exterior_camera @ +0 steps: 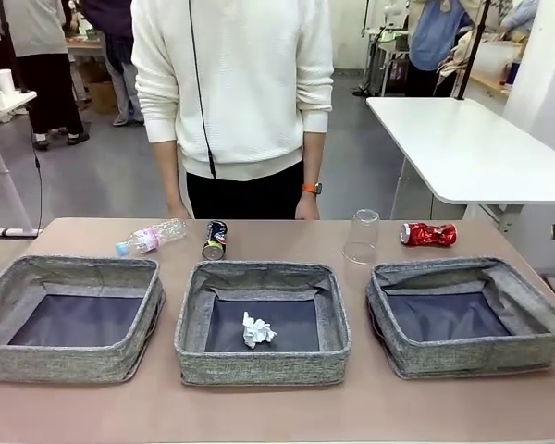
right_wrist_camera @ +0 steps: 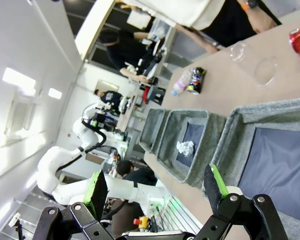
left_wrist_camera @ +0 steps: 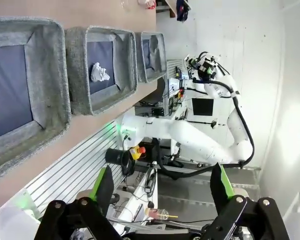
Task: Sort the waste into the appropriate baskets.
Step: Place the picked waste into the Fabric basket indicated by the person, then pick up the waste item pointed out by the person.
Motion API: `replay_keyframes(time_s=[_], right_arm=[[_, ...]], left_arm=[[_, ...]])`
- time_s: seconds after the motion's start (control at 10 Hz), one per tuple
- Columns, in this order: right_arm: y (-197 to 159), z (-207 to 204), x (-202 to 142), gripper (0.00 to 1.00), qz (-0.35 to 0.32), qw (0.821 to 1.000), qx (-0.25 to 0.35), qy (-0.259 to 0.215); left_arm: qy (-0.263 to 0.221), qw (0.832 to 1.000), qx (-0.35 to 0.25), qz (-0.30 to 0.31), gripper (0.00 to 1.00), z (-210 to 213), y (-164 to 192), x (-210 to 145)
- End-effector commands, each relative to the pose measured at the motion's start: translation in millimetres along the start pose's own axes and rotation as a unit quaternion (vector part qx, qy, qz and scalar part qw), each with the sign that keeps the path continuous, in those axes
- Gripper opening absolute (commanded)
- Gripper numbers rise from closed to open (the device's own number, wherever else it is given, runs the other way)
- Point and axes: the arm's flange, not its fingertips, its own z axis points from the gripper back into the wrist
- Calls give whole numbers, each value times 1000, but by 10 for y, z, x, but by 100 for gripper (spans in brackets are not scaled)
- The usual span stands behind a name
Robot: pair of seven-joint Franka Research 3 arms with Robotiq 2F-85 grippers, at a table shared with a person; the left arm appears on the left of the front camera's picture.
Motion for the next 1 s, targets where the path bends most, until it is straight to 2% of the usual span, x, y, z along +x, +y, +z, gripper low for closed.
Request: replay_keyframes(time_s=[0.0, 0.9], right_arm=[[5, -12, 24, 100, 13, 1000, 8, -8], [5, -12, 24, 100, 13, 1000, 8, -8]], left_arm=[[5, 1000, 3, -4, 100, 41, -7, -52], [5, 1000, 3, -4, 100, 41, -7, -52]])
